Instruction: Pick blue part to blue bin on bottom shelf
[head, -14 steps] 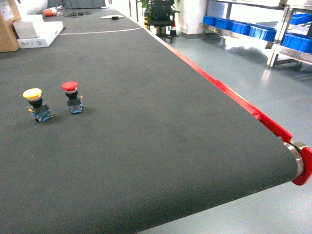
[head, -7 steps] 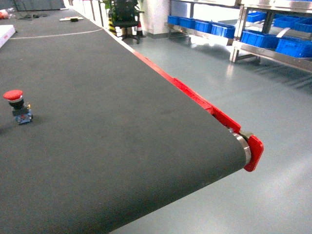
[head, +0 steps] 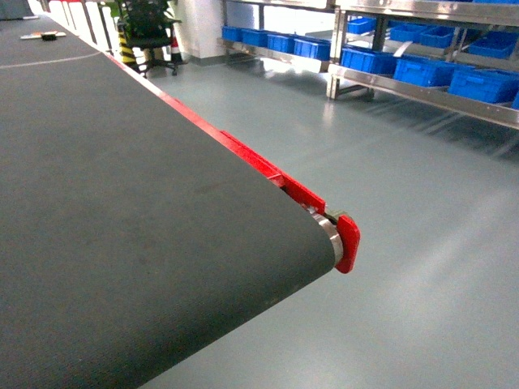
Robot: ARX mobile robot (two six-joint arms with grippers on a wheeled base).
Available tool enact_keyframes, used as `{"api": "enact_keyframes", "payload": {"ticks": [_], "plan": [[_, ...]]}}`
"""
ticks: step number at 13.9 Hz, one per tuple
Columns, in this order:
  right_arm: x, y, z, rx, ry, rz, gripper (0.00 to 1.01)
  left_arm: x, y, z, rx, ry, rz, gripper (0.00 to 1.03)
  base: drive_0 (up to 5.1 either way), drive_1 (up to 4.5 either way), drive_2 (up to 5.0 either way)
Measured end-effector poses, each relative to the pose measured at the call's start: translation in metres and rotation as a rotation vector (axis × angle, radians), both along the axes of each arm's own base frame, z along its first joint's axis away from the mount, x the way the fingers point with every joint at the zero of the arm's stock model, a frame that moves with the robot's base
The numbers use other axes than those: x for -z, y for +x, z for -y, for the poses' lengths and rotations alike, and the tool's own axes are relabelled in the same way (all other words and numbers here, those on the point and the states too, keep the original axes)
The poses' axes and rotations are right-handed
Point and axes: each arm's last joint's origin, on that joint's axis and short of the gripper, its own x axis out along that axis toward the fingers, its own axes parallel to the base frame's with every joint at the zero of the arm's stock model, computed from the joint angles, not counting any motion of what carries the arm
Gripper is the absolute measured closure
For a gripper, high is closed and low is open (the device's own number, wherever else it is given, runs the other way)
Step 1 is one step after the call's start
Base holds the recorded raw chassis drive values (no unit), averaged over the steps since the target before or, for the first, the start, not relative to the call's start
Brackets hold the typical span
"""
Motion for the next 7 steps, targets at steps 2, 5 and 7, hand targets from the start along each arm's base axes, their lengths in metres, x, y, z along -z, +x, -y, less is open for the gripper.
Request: {"api": "enact_keyframes", "payload": {"ticks": [2,5,7], "plan": [[0.0,0.0,0.0,0.0,0.0,0.0,0.03,0.0,0.0,0.0,0.0,0.0,0.0,0.6,-1.8,-1.8,-1.8],[0.0,0.0,0.0,0.0,0.0,0.0,0.03,0.0,0.0,0.0,0.0,0.0,0.0,0.6,-1.6,-1.58,-1.6],[0.0,0.0,0.0,0.0,0.0,0.0,0.03,0.0,0.0,0.0,0.0,0.0,0.0,0.6,-1.6,-1.63,-1.6]]}}
